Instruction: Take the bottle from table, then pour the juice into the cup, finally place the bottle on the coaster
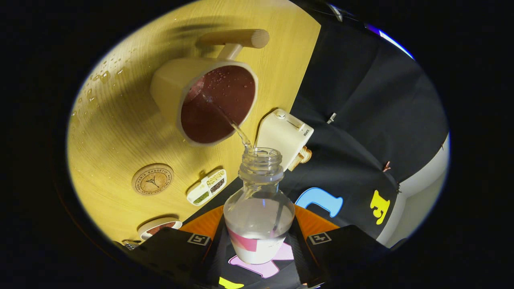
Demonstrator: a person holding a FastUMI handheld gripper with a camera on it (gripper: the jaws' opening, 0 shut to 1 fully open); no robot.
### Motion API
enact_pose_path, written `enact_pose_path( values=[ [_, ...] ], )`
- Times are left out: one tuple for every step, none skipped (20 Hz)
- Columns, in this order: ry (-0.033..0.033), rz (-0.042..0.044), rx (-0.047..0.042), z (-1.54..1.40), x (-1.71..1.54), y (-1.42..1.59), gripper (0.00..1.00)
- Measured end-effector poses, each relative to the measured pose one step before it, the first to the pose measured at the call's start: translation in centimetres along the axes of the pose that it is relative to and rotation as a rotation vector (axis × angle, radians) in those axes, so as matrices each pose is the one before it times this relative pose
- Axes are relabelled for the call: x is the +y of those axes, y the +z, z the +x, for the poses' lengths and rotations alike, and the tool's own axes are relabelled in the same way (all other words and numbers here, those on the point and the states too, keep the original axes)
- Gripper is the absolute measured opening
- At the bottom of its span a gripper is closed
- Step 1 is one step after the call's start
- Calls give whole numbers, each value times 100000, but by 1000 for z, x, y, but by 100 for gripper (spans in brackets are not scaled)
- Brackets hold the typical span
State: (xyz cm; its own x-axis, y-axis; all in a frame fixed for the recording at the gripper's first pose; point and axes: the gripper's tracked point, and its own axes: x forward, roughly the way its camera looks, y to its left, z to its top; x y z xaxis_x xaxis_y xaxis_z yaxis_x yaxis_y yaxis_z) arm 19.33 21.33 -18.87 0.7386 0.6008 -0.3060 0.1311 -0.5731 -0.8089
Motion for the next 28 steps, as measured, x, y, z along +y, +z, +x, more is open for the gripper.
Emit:
enact_pose_path(
  values=[
    [784, -155, 152, 120, 291, -160, 73],
    [583, -537, 148, 83, 104, -158, 73],
    [-109, -950, -105, -10, -122, 10, 73],
    [-170, -994, -333, -30, -111, 90, 73],
    [-207, -660, -389, 107, 27, 153, 73],
    [-109, -534, -391, 18, -66, -27, 73],
    [-88, -442, -198, -7, -46, 106, 73],
    [-126, -305, -113, -36, -13, 66, 73],
    [8, -234, -80, -57, -57, 144, 73],
    [271, -232, -126, 41, 54, 76, 73],
    [75, -596, -268, -13, -48, 56, 73],
    [-143, -1078, -657, -51, -87, 173, 73],
    [-388, -1445, -469, 25, -48, 62, 73],
    [-444, -1321, -5, -172, -178, 61, 73],
    [-202, -820, 222, -60, -113, -49, 73],
    [-110, -216, 188, -24, 0, -73, 73],
    [-18, -43, 101, 43, -43, -11, 73],
    [-224, 62, 20, 10, -52, 15, 73],
    [-32, -18, 180, 3, -24, -56, 73],
    [-71, 82, 57, -59, -21, -63, 73],
    [-226, -227, -140, 75, -84, -52, 73],
    [-226, -385, -152, 14, -63, 2, 73],
    [-71, -278, -159, 62, -77, -7, 73],
    [-115, -215, -108, 33, -55, -75, 73],
    [34, 28, 102, 63, -31, -72, 73],
    [94, 263, 180, 1, 8, -95, 73],
    [121, 235, 199, 33, 29, -35, 73],
    [27, 174, 313, 16, -30, -188, 73]
  ],
)
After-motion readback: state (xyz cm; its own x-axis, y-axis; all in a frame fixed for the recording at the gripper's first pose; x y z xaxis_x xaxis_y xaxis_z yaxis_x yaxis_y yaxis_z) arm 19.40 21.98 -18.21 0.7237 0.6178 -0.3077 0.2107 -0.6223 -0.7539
